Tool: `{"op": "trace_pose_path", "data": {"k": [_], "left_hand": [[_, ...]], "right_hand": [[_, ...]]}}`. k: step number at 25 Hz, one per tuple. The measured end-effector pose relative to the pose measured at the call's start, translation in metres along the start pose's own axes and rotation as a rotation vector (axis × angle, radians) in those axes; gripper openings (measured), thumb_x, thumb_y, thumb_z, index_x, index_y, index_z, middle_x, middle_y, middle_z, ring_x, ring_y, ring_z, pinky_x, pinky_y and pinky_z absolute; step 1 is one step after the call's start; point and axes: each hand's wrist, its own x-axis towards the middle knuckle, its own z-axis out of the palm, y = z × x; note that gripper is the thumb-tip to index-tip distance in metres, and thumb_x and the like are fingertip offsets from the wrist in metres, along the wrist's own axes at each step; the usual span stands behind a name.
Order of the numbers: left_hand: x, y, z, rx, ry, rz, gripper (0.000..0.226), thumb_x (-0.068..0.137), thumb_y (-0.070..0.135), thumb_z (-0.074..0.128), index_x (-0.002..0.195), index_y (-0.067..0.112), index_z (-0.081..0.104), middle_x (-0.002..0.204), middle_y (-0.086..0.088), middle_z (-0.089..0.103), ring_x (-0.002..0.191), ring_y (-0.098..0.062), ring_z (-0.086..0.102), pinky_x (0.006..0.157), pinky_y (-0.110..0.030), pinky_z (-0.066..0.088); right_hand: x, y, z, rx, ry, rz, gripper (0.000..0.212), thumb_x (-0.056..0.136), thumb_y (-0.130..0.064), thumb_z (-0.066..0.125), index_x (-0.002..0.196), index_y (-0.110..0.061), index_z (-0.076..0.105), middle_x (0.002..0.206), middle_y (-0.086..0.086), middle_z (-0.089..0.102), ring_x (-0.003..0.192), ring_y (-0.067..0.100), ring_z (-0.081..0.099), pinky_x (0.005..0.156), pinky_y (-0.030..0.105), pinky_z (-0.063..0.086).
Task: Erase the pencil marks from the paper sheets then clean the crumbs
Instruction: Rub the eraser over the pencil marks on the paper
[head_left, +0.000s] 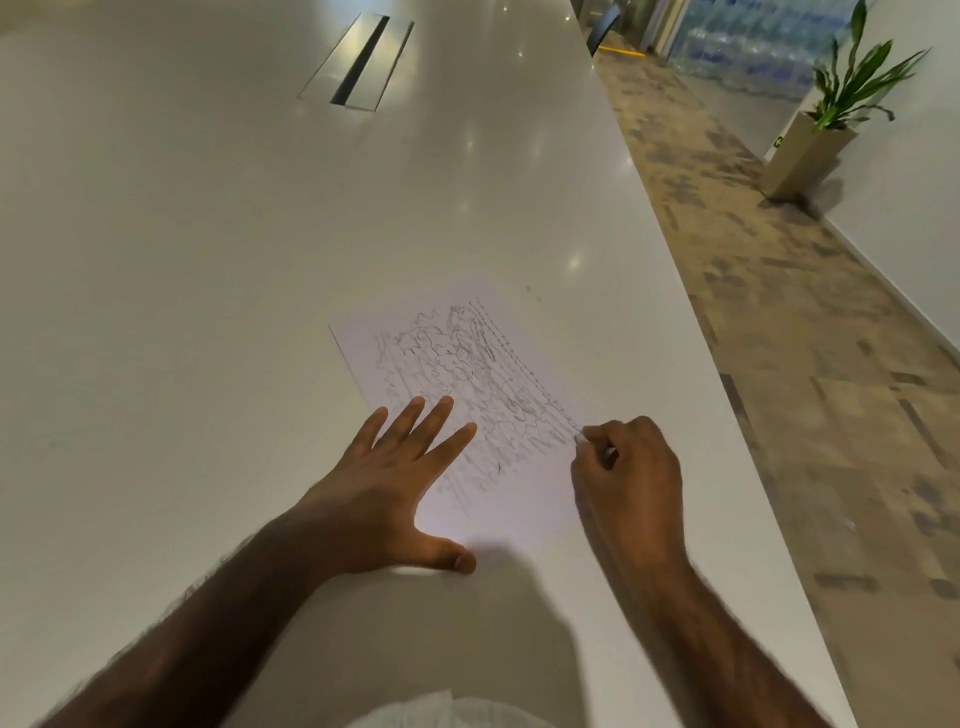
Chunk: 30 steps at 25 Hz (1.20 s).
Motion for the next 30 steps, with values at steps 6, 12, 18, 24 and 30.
{"op": "trace_pose_path", "data": {"k": [6,12,18,24,30], "left_hand": [[0.002,0.0,0.004,0.011,0.024,-0.016,0.12,0.07,0.106,0.032,0.155,0.048,-0.029,0.159,0.016,-0.046,0.145,-0.008,-0.045,0.119,-0.037,-0.029],[0.0,0.001,0.001,0.005,0.016,-0.014,0.12,0.071,0.104,0.035,0.154,0.047,-0.03,0.159,0.015,-0.046,0.145,-0.009,-0.045,0.121,-0.04,-0.025],[-0.001,0.0,-0.001,-0.005,0.006,0.006,0.122,0.069,0.106,0.033,0.155,0.047,-0.029,0.159,0.015,-0.046,0.146,-0.008,-0.044,0.12,-0.039,-0.026],[0.002,0.003,-0.003,0.003,-0.029,-0.028,0.117,0.075,0.099,0.04,0.153,0.048,-0.031,0.158,0.014,-0.048,0.144,-0.009,-0.047,0.121,-0.042,-0.027],[0.002,0.003,-0.002,0.015,-0.062,-0.047,0.117,0.075,0.099,0.039,0.154,0.047,-0.03,0.156,0.015,-0.05,0.143,-0.01,-0.049,0.122,-0.045,-0.026]], "right_hand": [[-0.056,-0.029,0.019,0.012,-0.139,-0.342,0.014,0.089,-0.012,0.066,0.077,-0.017,0.067,0.078,-0.001,0.054,0.077,0.016,0.05,0.067,0.03,0.039],[-0.04,-0.038,0.014,-0.011,-0.089,-0.204,0.015,0.09,-0.005,0.069,0.075,-0.01,0.068,0.078,0.005,0.056,0.075,0.024,0.055,0.066,0.037,0.043],[-0.008,-0.008,-0.006,-0.055,-0.063,-0.083,0.017,0.093,-0.009,0.068,0.076,-0.012,0.068,0.08,0.004,0.056,0.077,0.024,0.058,0.069,0.037,0.044],[-0.068,-0.049,0.005,0.018,-0.349,-0.455,0.013,0.079,-0.017,0.078,0.069,-0.019,0.07,0.069,-0.002,0.058,0.067,0.017,0.056,0.056,0.025,0.04],[-0.06,-0.051,0.007,-0.036,-0.396,-0.595,0.007,0.086,-0.015,0.074,0.079,-0.014,0.074,0.076,0.001,0.059,0.074,0.02,0.054,0.059,0.035,0.049]]}}
